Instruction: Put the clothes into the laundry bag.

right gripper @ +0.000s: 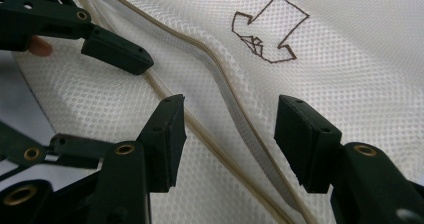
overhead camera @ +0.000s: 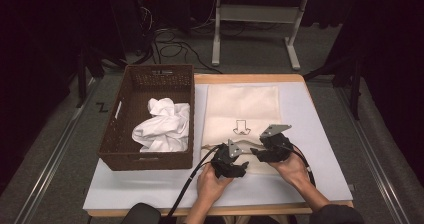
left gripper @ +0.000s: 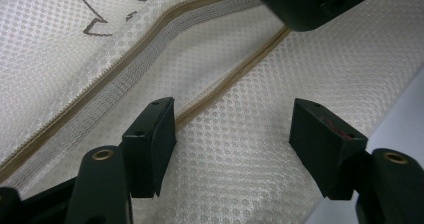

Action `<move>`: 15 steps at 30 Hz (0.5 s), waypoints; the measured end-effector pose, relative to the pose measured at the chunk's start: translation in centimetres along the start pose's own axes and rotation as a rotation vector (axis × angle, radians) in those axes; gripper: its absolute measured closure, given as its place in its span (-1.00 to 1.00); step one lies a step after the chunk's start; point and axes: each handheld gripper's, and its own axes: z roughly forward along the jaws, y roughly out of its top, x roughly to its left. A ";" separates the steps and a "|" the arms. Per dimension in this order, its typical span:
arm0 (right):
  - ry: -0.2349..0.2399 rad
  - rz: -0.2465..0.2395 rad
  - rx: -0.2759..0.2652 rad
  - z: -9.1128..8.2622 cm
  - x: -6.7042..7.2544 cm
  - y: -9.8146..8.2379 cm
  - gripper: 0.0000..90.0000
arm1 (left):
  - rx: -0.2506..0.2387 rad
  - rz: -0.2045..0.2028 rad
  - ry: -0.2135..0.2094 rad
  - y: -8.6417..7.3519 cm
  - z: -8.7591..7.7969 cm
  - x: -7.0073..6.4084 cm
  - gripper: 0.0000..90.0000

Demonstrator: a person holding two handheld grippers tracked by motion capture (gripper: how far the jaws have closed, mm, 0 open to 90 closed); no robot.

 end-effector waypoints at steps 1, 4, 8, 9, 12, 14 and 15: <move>-0.002 0.001 0.002 0.2 0.0 0.2 0.01 | 0.000 0.000 0.000 0.0 0.0 0.0 -0.23; -0.007 -0.013 0.013 0.9 0.0 0.6 0.01 | 0.000 -0.001 0.000 0.0 0.0 0.0 -0.23; -0.024 -0.017 0.028 1.7 0.0 1.0 0.06 | 0.000 -0.002 0.000 0.0 0.0 0.0 -0.23; -0.024 -0.026 0.033 1.9 0.0 1.1 0.07 | 0.000 -0.002 -0.001 0.0 0.0 0.0 -0.23; -0.049 -0.049 0.030 2.3 0.1 1.3 0.13 | 0.000 -0.003 -0.002 0.0 0.0 0.0 -0.23; -0.052 -0.054 0.042 2.6 0.1 1.4 0.14 | 0.000 -0.003 -0.002 0.0 0.0 0.0 -0.23; -0.055 -0.051 0.050 2.7 0.1 1.5 0.16 | 0.000 -0.003 -0.002 0.0 0.0 0.0 -0.23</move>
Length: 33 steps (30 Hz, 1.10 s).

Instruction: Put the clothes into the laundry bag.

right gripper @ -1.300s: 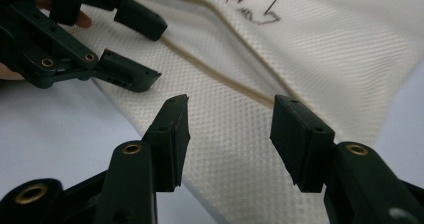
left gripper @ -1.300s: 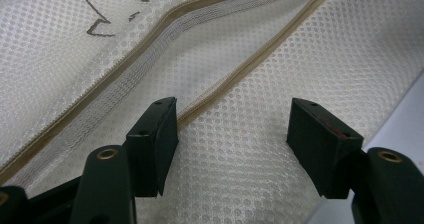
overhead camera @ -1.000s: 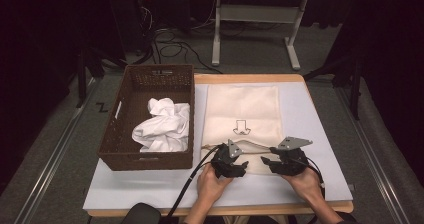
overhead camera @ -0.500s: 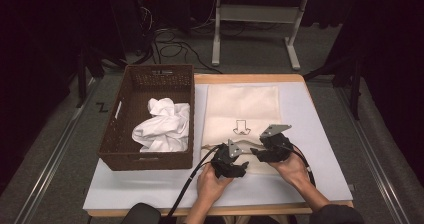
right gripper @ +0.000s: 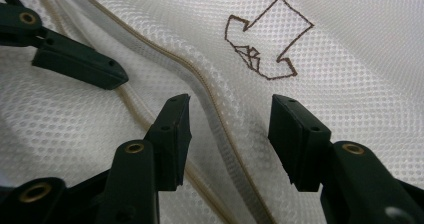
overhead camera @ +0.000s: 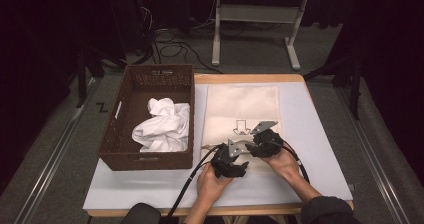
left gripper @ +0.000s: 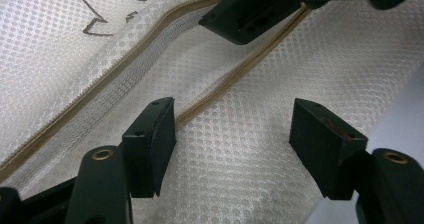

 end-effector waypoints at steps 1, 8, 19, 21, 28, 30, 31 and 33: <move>-0.004 -0.002 0.003 0.1 0.0 0.0 0.17 | 0.000 0.001 0.001 0.0 0.0 0.0 -0.23; -0.001 -0.019 0.043 1.3 0.0 0.1 0.30 | -0.001 -0.003 -0.001 0.0 0.0 0.0 -0.23; -0.007 -0.008 0.058 1.9 -0.2 0.1 0.48 | -0.001 -0.004 -0.001 0.0 0.0 0.0 -0.23; 0.003 -0.012 0.056 2.0 -0.3 0.1 0.61 | -0.002 -0.003 -0.001 0.0 0.0 0.0 -0.23; 0.009 -0.019 0.053 2.0 -0.4 0.1 0.82 | -0.001 -0.005 -0.005 0.0 0.0 0.1 -0.23; 0.013 -0.016 0.048 2.0 -0.5 0.0 0.85 | -0.003 -0.005 -0.004 0.0 0.0 0.1 -0.23; 0.020 -0.012 0.047 2.0 -0.6 0.1 0.90 | -0.001 -0.004 -0.003 0.0 0.0 0.1 -0.23; 0.026 -0.008 0.049 2.0 -0.7 0.0 0.91 | -0.001 -0.004 -0.004 0.0 0.0 0.1 -0.23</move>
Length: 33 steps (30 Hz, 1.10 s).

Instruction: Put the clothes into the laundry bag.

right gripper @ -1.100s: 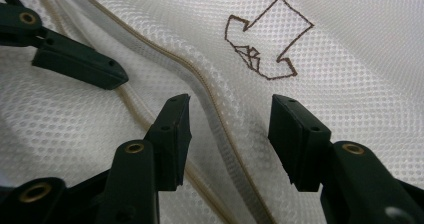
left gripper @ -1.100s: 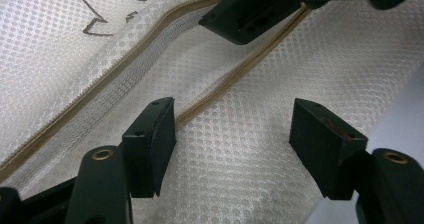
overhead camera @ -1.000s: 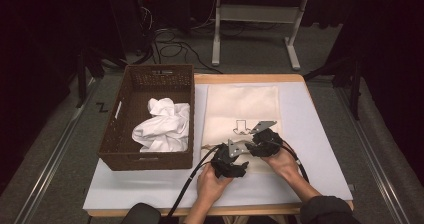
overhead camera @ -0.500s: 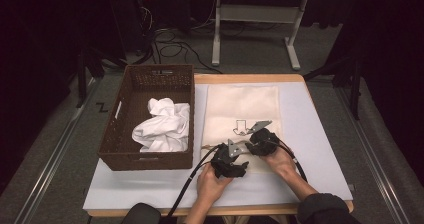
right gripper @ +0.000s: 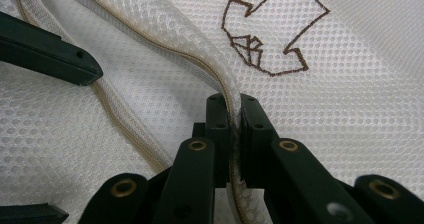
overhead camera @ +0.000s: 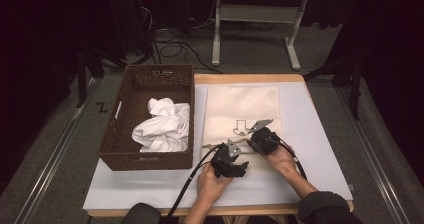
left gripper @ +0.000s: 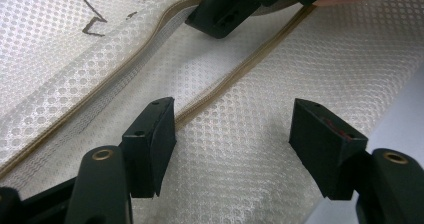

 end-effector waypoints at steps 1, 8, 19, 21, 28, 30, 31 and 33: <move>0.000 -0.002 0.001 0.0 0.0 0.0 0.91 | 0.000 0.000 0.000 0.0 0.0 0.0 -0.23; 0.022 0.009 -0.005 -0.3 -0.4 0.3 0.94 | 0.001 0.001 0.001 0.0 0.0 0.0 -0.23; 0.041 0.011 -0.009 -1.0 -0.9 0.8 0.95 | 0.001 0.003 0.002 0.0 0.0 0.0 -0.23; 0.047 0.011 -0.017 -1.2 -0.9 0.9 0.95 | 0.001 0.003 0.001 0.0 0.0 0.0 -0.23; 0.070 0.034 -0.044 -1.9 -1.4 1.2 0.95 | 0.000 0.002 -0.001 0.0 0.0 0.0 -0.23; 0.066 0.026 -0.047 -2.1 -1.5 1.4 0.95 | 0.001 0.002 0.002 0.0 0.0 0.0 -0.23; 0.065 0.034 -0.048 -2.2 -1.4 1.5 0.95 | 0.001 0.002 0.003 0.0 0.0 0.0 -0.23; 0.057 0.027 -0.050 -2.4 -1.3 1.6 0.95 | 0.001 0.003 0.003 0.0 0.0 0.0 -0.23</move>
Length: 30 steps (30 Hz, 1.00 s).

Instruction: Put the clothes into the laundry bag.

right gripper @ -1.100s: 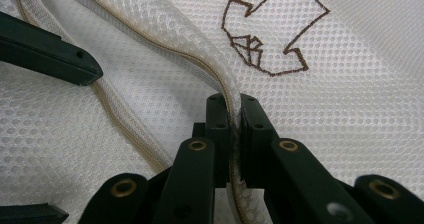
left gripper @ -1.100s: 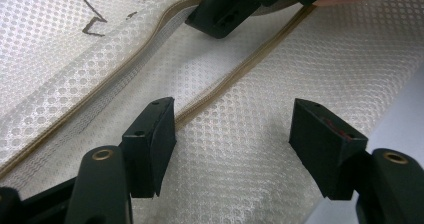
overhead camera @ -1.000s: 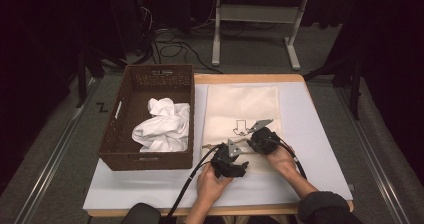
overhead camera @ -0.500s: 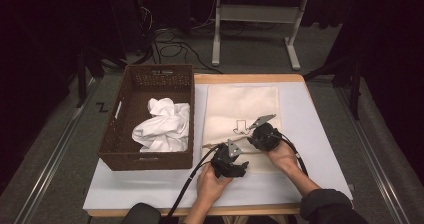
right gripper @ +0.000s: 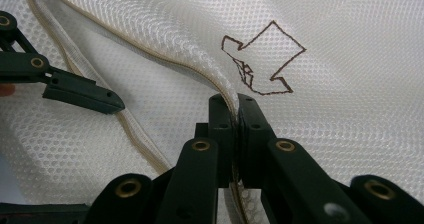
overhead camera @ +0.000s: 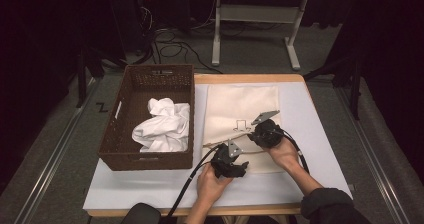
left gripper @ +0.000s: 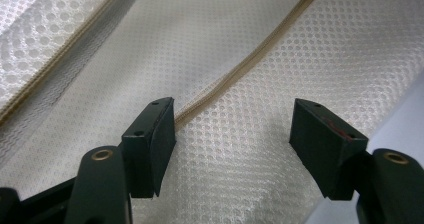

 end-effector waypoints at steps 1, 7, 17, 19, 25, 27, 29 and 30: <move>0.000 -0.004 -0.001 -0.1 0.0 0.1 0.95 | -0.001 -0.001 0.002 0.0 0.0 0.0 -0.23; -0.003 -0.006 -0.025 -0.8 -0.3 0.5 0.95 | 0.000 0.001 0.001 0.0 0.0 0.0 -0.23; -0.014 0.000 -0.052 -2.1 -0.7 1.4 0.94 | -0.001 -0.001 -0.003 0.0 0.0 0.0 -0.23; -0.020 -0.002 -0.057 -2.4 -0.7 1.6 0.94 | -0.001 -0.001 -0.003 0.0 0.0 0.0 -0.23; -0.029 -0.012 -0.063 -3.3 -0.7 2.4 0.94 | -0.001 -0.003 -0.001 0.0 0.0 0.0 -0.23; -0.032 -0.015 -0.066 -3.5 -0.8 2.6 0.94 | -0.001 -0.001 0.000 0.0 0.0 0.0 -0.23; -0.032 -0.006 -0.069 -3.8 -0.9 2.9 0.94 | -0.001 0.000 0.001 0.0 0.0 0.0 -0.23; -0.032 -0.006 -0.069 -3.8 -0.9 2.9 0.94 | -0.001 0.000 0.001 0.0 0.0 0.0 -0.23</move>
